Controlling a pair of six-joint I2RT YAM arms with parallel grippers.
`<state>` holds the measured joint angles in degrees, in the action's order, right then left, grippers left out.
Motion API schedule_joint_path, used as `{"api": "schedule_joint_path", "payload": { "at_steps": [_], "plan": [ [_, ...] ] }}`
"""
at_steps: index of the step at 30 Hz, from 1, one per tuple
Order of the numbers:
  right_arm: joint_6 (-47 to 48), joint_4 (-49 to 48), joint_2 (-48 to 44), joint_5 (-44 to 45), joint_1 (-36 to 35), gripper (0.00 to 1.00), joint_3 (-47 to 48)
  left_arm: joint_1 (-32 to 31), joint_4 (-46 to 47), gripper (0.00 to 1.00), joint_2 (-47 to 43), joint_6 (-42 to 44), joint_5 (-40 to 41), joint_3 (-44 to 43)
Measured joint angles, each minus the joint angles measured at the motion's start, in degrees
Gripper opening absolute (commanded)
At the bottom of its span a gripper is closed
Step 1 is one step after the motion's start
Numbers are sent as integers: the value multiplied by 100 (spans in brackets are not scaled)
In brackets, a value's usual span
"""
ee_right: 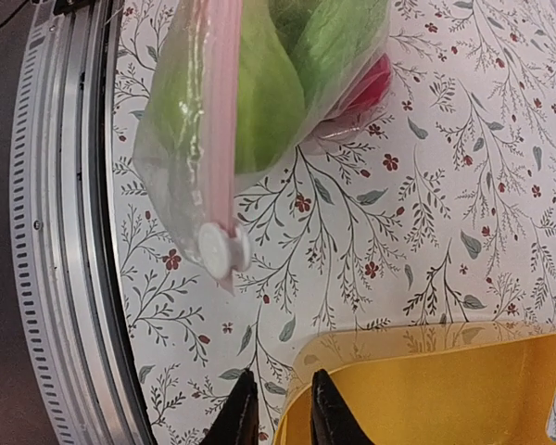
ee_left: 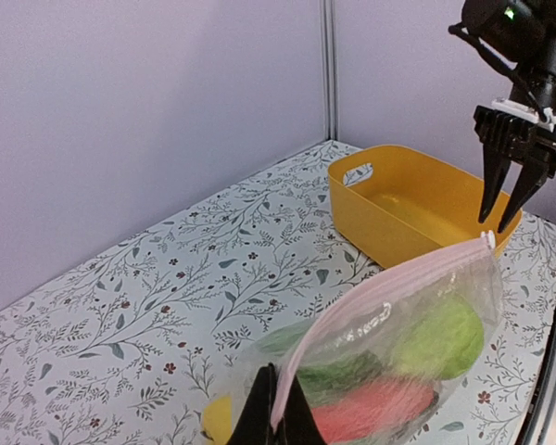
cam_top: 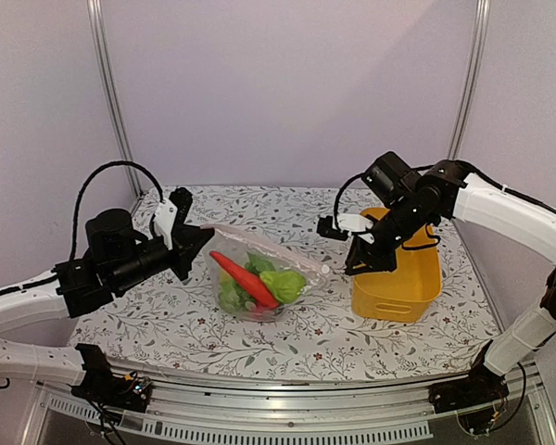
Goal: Place the food in the zip-top bag and seal the zipper
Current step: Zip the zipper on the zipper food storage bag.
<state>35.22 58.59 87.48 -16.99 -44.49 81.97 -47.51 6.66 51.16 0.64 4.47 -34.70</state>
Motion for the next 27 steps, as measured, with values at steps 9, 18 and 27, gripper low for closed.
{"api": "schedule_joint_path", "payload": {
  "at_steps": [9, 18, 27],
  "plan": [
    [181, 262, 605, -501, 1034, 38, 1346, 732, 728, 0, 1759, 354, -323, -979],
    [33, -37, 1150, -876, 2323, 44, 2273, 1268, 879, 0, 3375, 695, -1104, -3375],
    [-238, -610, 619, -955, 2299, 50, 874, 1233, 1226, 6, 3307, 544, -1871, -2059]
  ]
}}
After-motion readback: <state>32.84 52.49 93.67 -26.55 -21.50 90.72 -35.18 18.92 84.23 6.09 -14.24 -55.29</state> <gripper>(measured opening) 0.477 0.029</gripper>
